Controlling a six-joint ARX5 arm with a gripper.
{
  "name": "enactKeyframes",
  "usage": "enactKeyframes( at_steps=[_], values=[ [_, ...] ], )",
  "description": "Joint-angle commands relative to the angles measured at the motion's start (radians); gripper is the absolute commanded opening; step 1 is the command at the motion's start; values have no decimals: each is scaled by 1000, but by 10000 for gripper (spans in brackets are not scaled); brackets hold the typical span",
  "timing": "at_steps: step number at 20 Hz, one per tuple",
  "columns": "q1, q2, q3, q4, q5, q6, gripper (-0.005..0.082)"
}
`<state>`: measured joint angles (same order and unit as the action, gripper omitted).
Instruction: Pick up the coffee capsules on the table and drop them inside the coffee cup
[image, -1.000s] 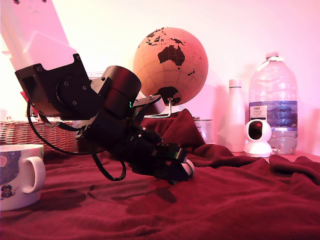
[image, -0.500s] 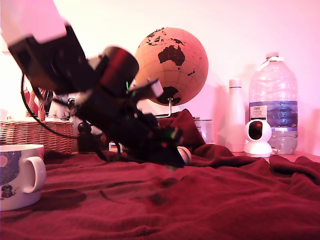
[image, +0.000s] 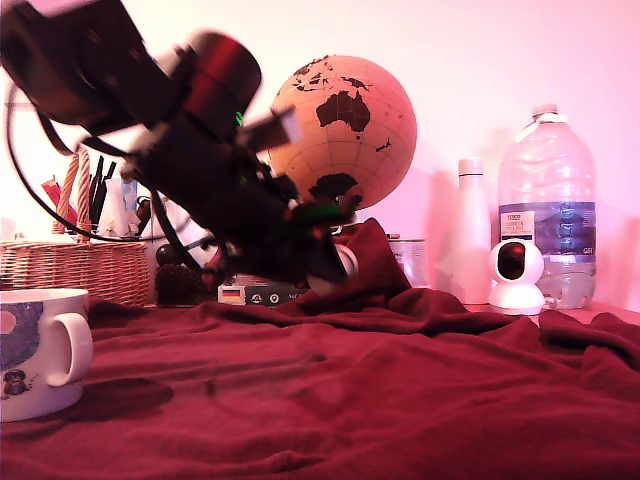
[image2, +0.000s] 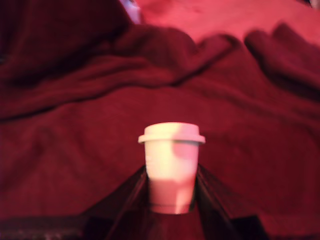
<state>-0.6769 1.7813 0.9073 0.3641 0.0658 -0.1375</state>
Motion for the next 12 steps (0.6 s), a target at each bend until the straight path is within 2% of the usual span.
enactKeyframes(
  at_steps=[1, 5, 6, 8, 9, 12],
  values=[
    [-12, -18, -58, 31, -27, -47, 160],
    [-27, -89, -142, 76, -95, -75, 160],
    [-31, -110, -159, 79, -102, -95, 160],
    [-41, -156, -191, 79, -156, -126, 160],
    [-47, -179, -206, 78, -177, -126, 160],
    [-71, -229, -244, 79, -227, -154, 160]
  ],
)
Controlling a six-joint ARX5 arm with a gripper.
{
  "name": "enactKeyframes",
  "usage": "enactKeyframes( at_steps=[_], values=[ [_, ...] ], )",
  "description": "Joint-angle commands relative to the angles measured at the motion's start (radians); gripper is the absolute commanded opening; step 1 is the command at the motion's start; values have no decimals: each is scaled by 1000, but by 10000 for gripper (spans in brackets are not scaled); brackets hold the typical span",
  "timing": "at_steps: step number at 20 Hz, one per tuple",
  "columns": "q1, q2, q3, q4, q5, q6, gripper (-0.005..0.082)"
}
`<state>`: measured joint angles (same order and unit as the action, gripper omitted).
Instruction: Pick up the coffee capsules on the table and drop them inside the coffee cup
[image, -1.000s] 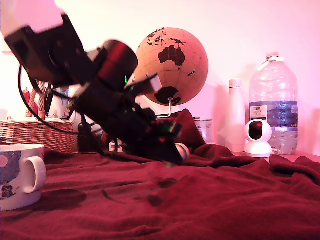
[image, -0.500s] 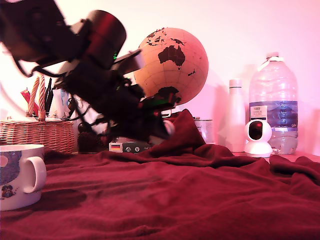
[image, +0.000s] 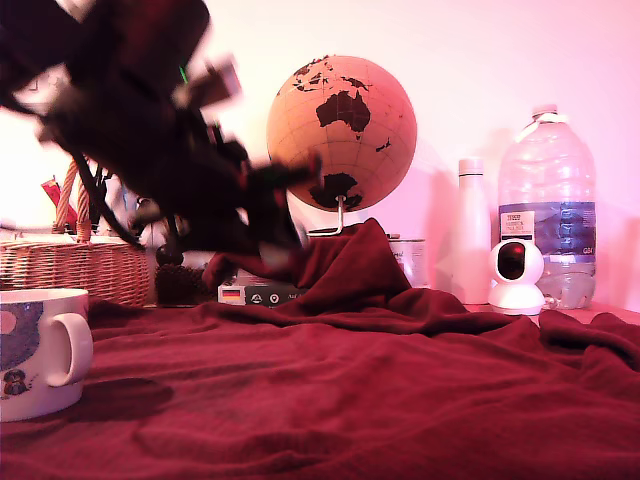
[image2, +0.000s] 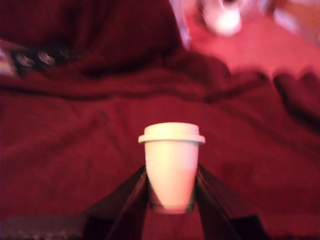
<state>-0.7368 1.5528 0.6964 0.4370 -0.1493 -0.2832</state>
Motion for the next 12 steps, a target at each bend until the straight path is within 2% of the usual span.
enactKeyframes(
  at_steps=[1, 3, 12],
  values=[
    [-21, -16, -48, 5, -24, -20, 160],
    [-38, -42, -71, 2, -55, -37, 160],
    [-78, -240, -210, -32, -77, -69, 160]
  ],
)
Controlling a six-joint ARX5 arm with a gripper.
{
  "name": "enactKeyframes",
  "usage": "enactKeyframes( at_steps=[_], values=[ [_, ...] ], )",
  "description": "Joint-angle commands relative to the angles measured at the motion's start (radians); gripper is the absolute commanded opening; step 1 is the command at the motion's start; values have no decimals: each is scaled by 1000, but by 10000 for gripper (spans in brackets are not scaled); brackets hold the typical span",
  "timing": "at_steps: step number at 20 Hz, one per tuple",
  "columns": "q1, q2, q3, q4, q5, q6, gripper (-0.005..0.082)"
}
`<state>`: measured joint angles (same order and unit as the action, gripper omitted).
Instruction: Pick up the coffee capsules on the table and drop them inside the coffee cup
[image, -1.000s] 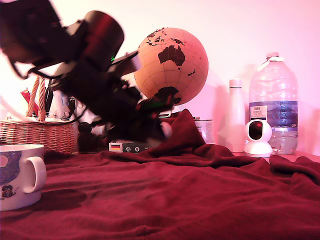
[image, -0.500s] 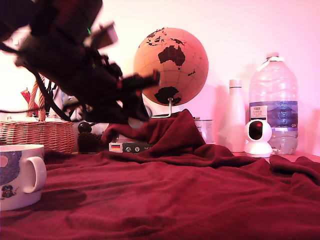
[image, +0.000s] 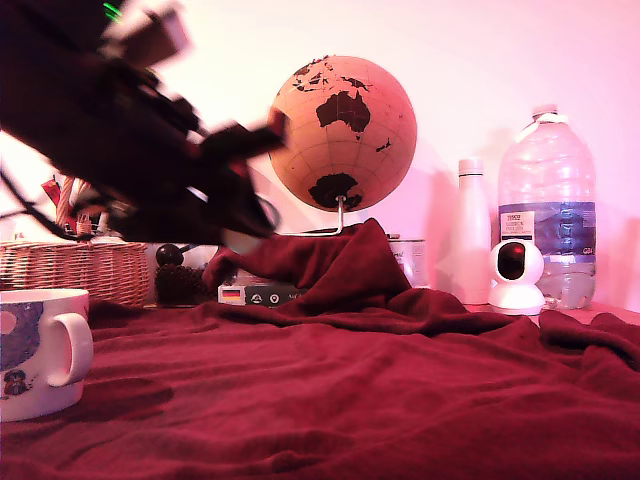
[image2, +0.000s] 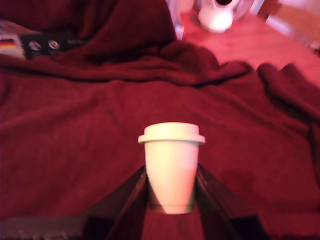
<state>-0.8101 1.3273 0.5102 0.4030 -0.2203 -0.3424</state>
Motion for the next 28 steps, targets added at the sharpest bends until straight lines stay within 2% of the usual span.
enactKeyframes(
  at_steps=[1, 17, 24, 28],
  values=[
    [-5, -40, -32, -21, -10, -10, 160],
    [-35, -386, -174, -182, -23, -8, 160],
    [-35, -461, -186, -255, -21, 3, 160],
    [-31, -505, -254, -246, -24, 5, 160]
  ],
)
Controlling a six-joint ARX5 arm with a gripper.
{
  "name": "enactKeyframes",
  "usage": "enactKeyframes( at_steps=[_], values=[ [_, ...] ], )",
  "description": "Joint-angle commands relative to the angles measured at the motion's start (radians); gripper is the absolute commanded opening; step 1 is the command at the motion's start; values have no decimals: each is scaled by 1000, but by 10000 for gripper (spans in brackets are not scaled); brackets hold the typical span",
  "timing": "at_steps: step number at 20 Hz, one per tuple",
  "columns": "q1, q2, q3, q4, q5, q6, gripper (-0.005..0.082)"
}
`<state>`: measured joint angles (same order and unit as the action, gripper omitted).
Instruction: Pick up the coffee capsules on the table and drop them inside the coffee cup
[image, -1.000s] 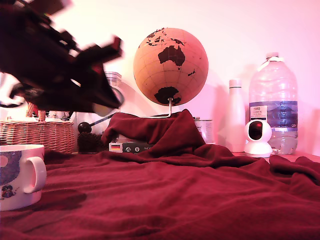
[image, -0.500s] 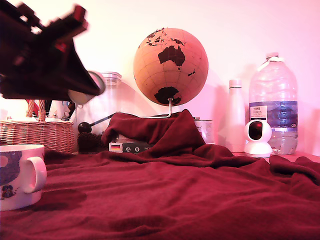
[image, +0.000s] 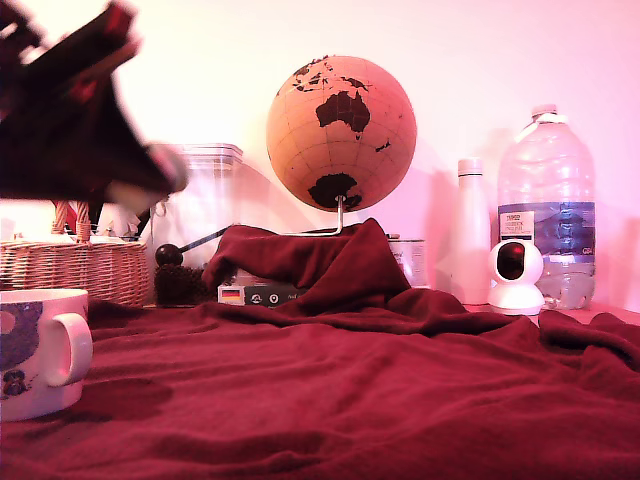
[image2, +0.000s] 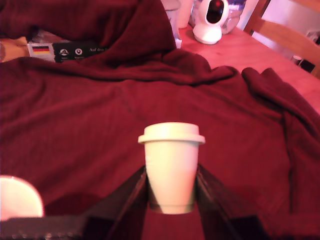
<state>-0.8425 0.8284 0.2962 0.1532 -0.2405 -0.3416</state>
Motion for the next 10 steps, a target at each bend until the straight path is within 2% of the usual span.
enactKeyframes(
  at_steps=[1, 5, 10],
  values=[
    [7, -23, -57, 3, -3, 4, 160],
    [53, -98, -93, 0, 7, 14, 160],
    [159, -155, -96, -41, 86, 55, 160]
  ],
)
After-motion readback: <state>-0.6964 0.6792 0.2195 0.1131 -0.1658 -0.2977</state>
